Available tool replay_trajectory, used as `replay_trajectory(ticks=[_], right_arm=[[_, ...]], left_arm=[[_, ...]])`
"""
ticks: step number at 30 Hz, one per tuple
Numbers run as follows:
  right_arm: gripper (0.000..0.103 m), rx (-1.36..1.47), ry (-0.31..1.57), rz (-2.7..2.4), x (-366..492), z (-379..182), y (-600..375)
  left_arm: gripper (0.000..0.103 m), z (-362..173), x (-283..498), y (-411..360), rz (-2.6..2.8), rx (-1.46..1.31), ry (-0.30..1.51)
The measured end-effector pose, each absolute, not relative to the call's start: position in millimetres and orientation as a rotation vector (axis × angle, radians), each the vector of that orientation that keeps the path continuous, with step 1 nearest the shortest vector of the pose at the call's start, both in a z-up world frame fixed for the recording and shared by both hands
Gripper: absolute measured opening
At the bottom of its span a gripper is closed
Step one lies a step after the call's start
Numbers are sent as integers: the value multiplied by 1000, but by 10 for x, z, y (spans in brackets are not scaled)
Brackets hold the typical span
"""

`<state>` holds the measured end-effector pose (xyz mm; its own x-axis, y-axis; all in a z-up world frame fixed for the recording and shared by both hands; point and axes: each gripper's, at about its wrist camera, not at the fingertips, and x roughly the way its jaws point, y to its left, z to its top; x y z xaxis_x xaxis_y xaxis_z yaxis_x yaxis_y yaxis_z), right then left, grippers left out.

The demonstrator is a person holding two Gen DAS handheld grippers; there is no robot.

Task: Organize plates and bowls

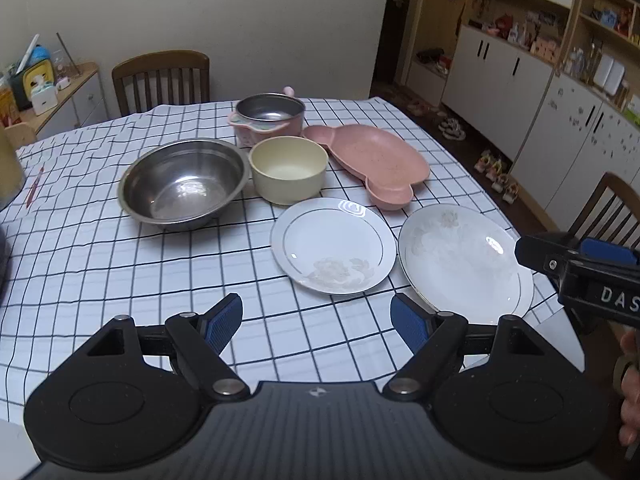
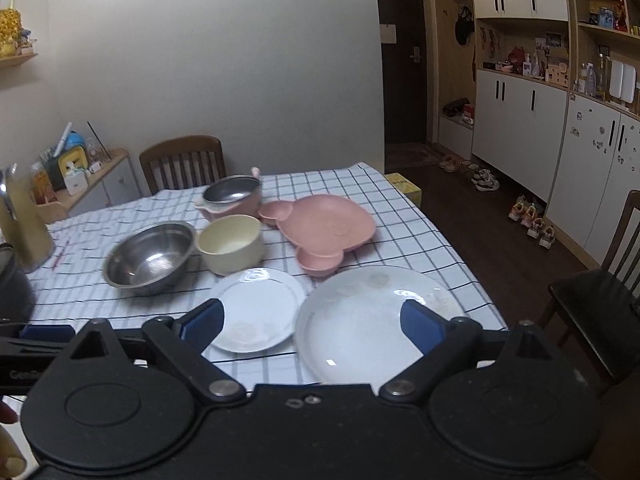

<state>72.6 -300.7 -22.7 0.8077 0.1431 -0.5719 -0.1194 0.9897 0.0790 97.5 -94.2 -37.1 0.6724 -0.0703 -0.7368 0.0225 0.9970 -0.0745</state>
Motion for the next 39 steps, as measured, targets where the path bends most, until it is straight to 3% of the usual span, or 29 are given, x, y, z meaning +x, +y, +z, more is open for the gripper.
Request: replay_trajectory(ticks=[11, 16, 25, 33, 39], right_arm=[[91, -44, 752, 121, 1495, -706, -3666], [80, -87, 838, 149, 1831, -949, -3875], [69, -30, 972, 213, 2262, -1270, -4180], [46, 58, 1022, 297, 2469, -1341, -4327], [29, 82, 1050, 339, 2536, -1352, -4342]], left_arm=[[81, -783, 1590, -1428, -79, -133, 956], [81, -973, 1814, -1580, -79, -159, 1014], [80, -1229, 2064, -1768, -77, -198, 1091], [48, -1388, 2226, -1842, -90, -232, 1161], [31, -1458, 2277, -1861, -81, -262, 1182]])
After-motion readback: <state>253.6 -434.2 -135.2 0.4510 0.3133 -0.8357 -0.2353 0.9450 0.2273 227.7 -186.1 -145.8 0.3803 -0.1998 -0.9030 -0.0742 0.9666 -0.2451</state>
